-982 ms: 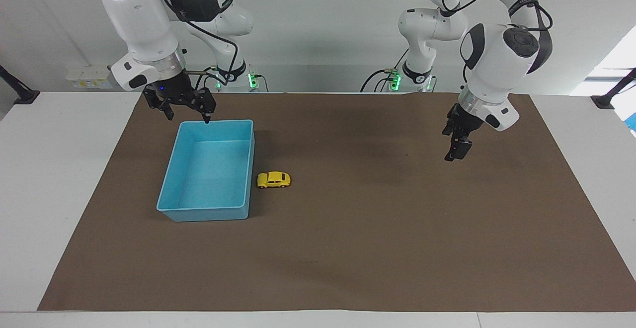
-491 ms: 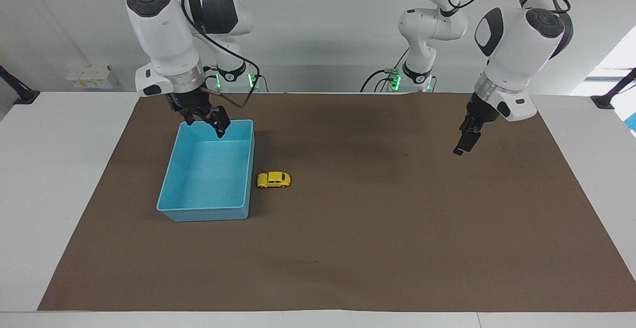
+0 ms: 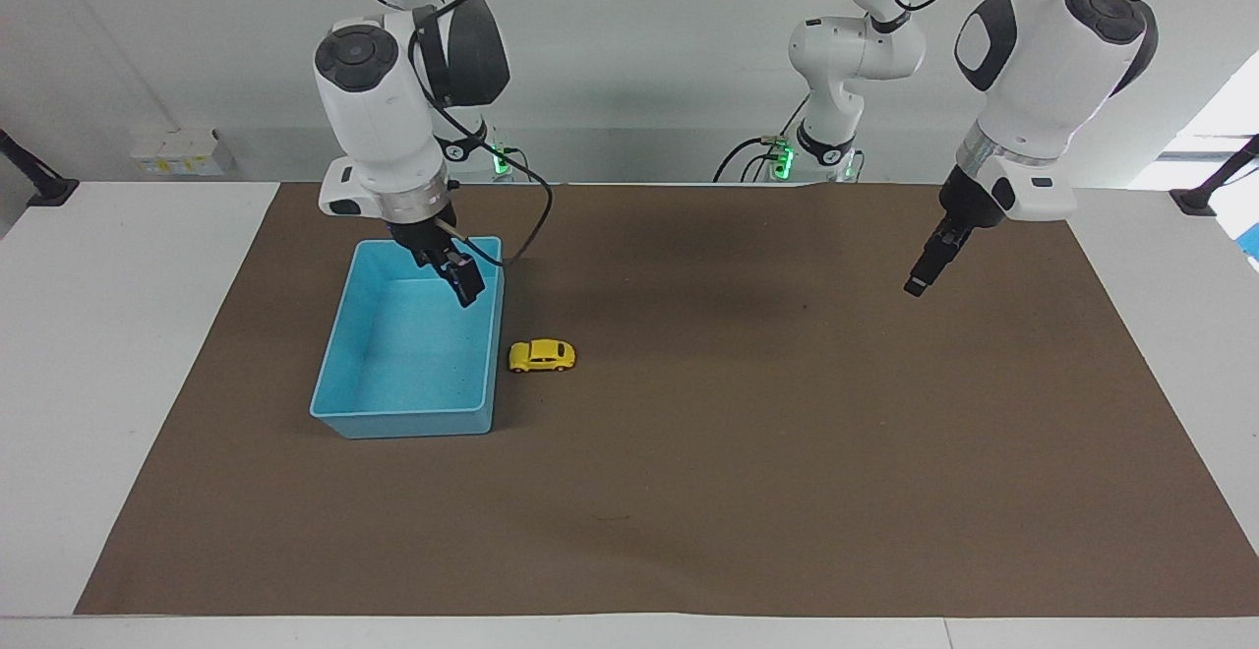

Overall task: Wind up and store yellow beetle car
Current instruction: 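Lower the right gripper onto the yellow car beside the bin, then grasp the yellow car with the right gripper and lift it over the bin rim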

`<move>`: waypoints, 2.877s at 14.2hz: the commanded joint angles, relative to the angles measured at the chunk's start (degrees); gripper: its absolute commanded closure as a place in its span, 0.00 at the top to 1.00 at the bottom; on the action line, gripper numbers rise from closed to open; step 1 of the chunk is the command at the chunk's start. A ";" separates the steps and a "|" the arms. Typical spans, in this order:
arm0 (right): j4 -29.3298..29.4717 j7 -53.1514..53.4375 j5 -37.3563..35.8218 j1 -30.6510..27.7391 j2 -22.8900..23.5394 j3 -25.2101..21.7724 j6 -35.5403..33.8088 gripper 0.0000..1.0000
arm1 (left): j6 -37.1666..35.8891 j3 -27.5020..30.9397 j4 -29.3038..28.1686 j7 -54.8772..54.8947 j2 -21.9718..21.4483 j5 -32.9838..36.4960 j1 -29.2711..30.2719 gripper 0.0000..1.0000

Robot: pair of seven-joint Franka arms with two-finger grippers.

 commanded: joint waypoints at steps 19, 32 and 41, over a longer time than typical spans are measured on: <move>-21.43 46.08 -0.54 8.89 6.06 0.38 32.75 1.00 | -11.50 -1.14 3.05 52.16 -3.45 5.80 3.27 1.00; -24.43 49.06 -4.06 10.12 6.77 0.12 35.33 0.00 | -18.62 -0.88 3.75 52.16 -8.20 5.71 3.88 1.00; -18.71 49.25 -4.23 10.39 0.98 0.47 24.50 0.00 | -17.92 -0.88 3.84 51.80 -8.11 3.87 3.97 1.00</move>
